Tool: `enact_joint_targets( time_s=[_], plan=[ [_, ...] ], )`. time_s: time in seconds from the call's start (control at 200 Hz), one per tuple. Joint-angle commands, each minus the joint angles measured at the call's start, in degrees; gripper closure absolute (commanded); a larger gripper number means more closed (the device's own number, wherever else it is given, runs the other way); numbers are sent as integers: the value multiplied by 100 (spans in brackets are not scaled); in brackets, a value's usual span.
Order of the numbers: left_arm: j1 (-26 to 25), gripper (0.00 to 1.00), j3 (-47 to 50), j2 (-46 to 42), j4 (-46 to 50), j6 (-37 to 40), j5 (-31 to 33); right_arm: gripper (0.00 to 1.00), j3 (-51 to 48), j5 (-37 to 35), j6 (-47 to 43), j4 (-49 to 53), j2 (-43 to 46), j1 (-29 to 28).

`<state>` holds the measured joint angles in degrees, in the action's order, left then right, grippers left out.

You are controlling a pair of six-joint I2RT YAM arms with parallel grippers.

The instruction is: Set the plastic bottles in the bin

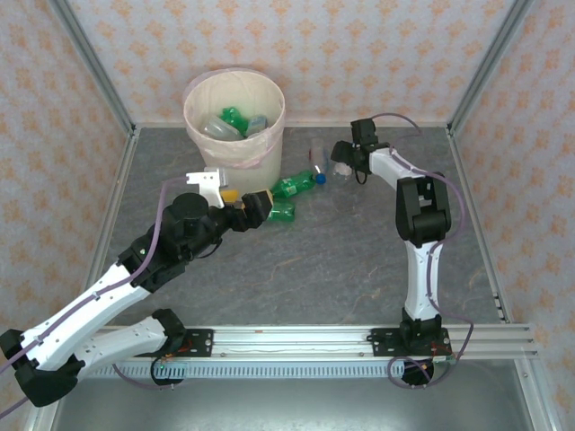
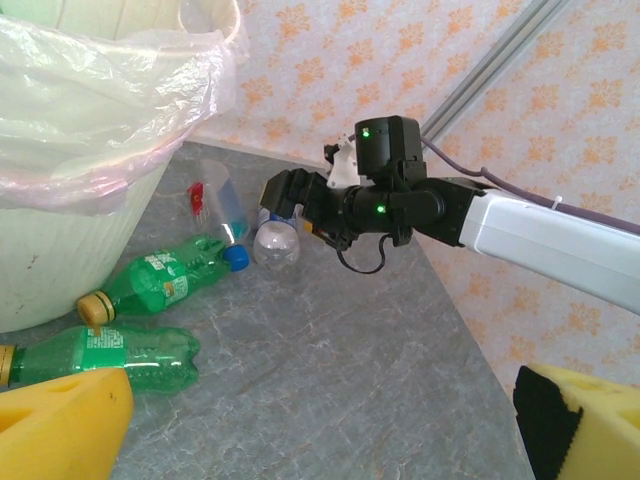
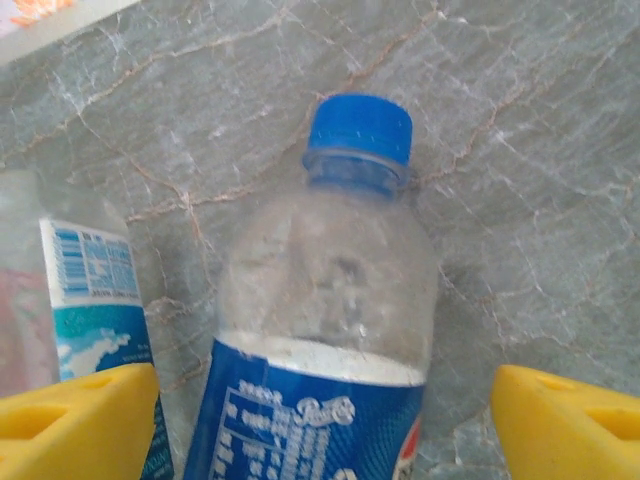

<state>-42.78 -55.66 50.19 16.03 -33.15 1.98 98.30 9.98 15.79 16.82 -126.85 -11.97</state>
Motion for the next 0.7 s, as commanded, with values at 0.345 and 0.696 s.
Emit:
enact_joint_targets(
  time_s=[0.345,0.696],
  plan=[
    [-29,1,47,-45,5,-8,92,30,681,-139,240,686,-611,-43],
    [-36,1,29,-18,-27,-14,74,44,522,-79,285,566,-377,-43]
  ],
)
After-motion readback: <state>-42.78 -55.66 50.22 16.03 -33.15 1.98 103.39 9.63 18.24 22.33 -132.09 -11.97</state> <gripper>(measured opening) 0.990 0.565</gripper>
